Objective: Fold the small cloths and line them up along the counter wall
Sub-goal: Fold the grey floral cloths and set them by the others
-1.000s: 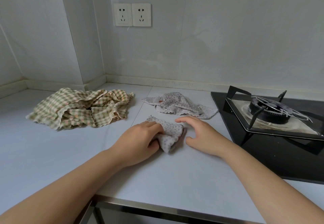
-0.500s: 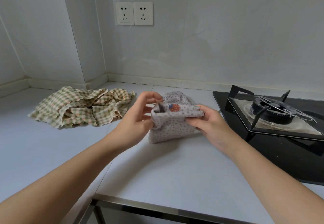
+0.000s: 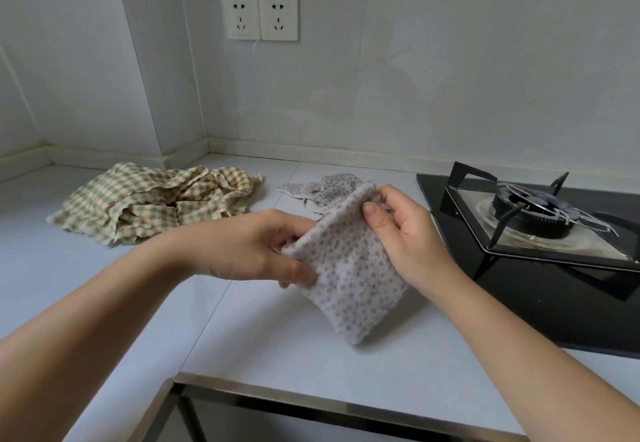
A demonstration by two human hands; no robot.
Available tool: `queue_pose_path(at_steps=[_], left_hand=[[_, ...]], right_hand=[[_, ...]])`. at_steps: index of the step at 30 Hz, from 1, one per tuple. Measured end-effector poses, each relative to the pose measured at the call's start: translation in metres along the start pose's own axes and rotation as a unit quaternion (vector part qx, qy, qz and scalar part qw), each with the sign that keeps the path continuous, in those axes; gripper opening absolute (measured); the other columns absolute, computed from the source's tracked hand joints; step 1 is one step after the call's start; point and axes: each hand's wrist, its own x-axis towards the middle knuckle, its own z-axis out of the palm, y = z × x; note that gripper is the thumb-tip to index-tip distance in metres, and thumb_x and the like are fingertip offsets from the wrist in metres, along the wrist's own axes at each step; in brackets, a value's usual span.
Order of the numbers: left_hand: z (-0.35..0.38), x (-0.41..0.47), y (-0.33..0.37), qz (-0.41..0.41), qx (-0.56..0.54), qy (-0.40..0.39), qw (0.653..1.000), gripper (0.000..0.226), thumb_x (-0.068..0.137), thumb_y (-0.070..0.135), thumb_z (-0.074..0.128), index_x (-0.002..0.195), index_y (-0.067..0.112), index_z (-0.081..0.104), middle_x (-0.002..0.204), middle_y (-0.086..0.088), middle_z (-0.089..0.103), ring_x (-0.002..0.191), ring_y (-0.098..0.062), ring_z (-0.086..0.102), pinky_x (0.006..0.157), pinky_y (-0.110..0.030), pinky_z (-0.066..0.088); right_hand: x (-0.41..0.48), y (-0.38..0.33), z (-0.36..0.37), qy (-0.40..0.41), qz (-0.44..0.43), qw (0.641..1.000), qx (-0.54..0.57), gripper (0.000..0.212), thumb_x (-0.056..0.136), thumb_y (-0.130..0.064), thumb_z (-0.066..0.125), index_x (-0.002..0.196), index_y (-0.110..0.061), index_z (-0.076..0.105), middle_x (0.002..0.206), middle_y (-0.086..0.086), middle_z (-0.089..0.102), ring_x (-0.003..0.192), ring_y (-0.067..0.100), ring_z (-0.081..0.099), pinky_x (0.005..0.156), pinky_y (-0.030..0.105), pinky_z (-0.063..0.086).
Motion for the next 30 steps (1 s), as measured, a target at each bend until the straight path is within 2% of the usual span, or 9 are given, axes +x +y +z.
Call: queue_pose_path(at_steps=[4, 7, 11, 13, 15, 19, 24, 28, 30], left_hand=[[-0.003, -0.002, -0.016, -0.058, 0.021, -0.068, 0.996, 0.005, 0.078, 0.038, 0.066, 0.074, 0.039, 0.069, 0.069, 0.013, 0.062, 0.067, -0.013, 0.058, 0.068, -0.022, 0.046], [-0.008, -0.004, -0.027, -0.072, -0.003, -0.043, 0.996, 0.012, 0.076, 0.039, 0.068, 0.081, 0.029, 0.074, 0.077, 0.010, 0.067, 0.072, -0.012, 0.059, 0.071, -0.026, 0.050], [-0.007, -0.006, -0.025, -0.037, -0.096, -0.101, 0.989, 0.011, 0.079, 0.021, 0.070, 0.072, 0.012, 0.069, 0.068, -0.002, 0.058, 0.067, -0.012, 0.052, 0.071, -0.022, 0.045], [-0.007, -0.004, -0.035, -0.025, -0.082, -0.042, 0.995, 0.024, 0.077, 0.023, 0.072, 0.086, 0.001, 0.071, 0.086, -0.015, 0.067, 0.082, -0.022, 0.060, 0.085, -0.037, 0.051], [-0.004, -0.001, -0.039, 0.003, -0.108, 0.082, 0.991, 0.031, 0.072, 0.031, 0.079, 0.090, 0.006, 0.074, 0.097, -0.007, 0.065, 0.093, -0.024, 0.059, 0.093, -0.049, 0.046], [0.010, 0.013, -0.031, 0.111, -0.090, 0.247, 0.958, 0.020, 0.066, 0.045, 0.081, 0.070, 0.026, 0.074, 0.088, 0.013, 0.055, 0.085, -0.011, 0.051, 0.073, -0.042, 0.042], [0.014, 0.014, -0.026, 0.051, -0.147, 0.150, 0.976, 0.020, 0.071, 0.020, 0.080, 0.068, 0.015, 0.061, 0.057, 0.000, 0.054, 0.045, -0.011, 0.049, 0.044, -0.019, 0.041], [0.015, 0.009, -0.026, -0.008, -0.130, 0.021, 0.991, 0.017, 0.084, 0.009, 0.066, 0.074, 0.023, 0.067, 0.055, 0.007, 0.051, 0.043, -0.008, 0.041, 0.044, -0.017, 0.036], [0.016, 0.009, -0.024, -0.011, -0.134, 0.020, 0.991, 0.023, 0.086, 0.014, 0.064, 0.067, 0.026, 0.067, 0.053, 0.007, 0.050, 0.041, -0.007, 0.041, 0.042, -0.015, 0.036]], right_hand=[[0.003, -0.001, -0.002, -0.025, 0.037, 0.998, 0.043, 0.025, 0.090, -0.038, 0.051, 0.095, -0.016, 0.061, 0.094, 0.019, 0.063, 0.088, 0.028, 0.062, 0.083, 0.040, 0.049], [0.002, 0.003, 0.000, -0.048, 0.068, 0.996, 0.019, 0.054, 0.088, -0.054, 0.054, 0.096, -0.001, 0.054, 0.091, 0.039, 0.054, 0.081, 0.055, 0.054, 0.075, 0.060, 0.046], [0.002, 0.013, 0.003, -0.067, 0.077, 0.994, -0.030, 0.036, 0.096, -0.025, 0.051, 0.081, 0.006, 0.045, 0.065, 0.011, 0.036, 0.057, 0.018, 0.034, 0.055, 0.030, 0.026], [0.001, 0.017, 0.004, -0.071, 0.095, 0.993, -0.028, 0.032, 0.097, -0.020, 0.050, 0.081, 0.007, 0.045, 0.063, 0.009, 0.035, 0.055, 0.015, 0.034, 0.053, 0.029, 0.026], [0.002, 0.022, 0.003, -0.060, 0.120, 0.991, -0.009, 0.030, 0.098, -0.020, 0.049, 0.083, 0.006, 0.048, 0.067, 0.005, 0.044, 0.061, 0.010, 0.044, 0.057, 0.024, 0.035], [0.001, 0.026, 0.008, -0.052, 0.157, 0.985, 0.042, 0.055, 0.091, -0.045, 0.053, 0.088, 0.009, 0.046, 0.078, 0.009, 0.048, 0.073, 0.015, 0.047, 0.067, 0.031, 0.036], [0.001, 0.022, 0.011, -0.056, 0.180, 0.977, 0.100, 0.059, 0.088, -0.046, 0.054, 0.100, 0.012, 0.049, 0.087, 0.011, 0.055, 0.082, 0.020, 0.051, 0.075, 0.035, 0.039], [0.001, 0.027, 0.008, -0.065, 0.174, 0.975, 0.124, 0.058, 0.088, -0.045, 0.054, 0.096, 0.013, 0.047, 0.086, 0.008, 0.053, 0.082, 0.018, 0.050, 0.076, 0.034, 0.039], [0.000, 0.032, 0.009, -0.079, 0.185, 0.971, 0.129, 0.035, 0.096, -0.034, 0.052, 0.086, -0.001, 0.054, 0.079, 0.001, 0.059, 0.077, 0.012, 0.054, 0.072, 0.027, 0.043]])
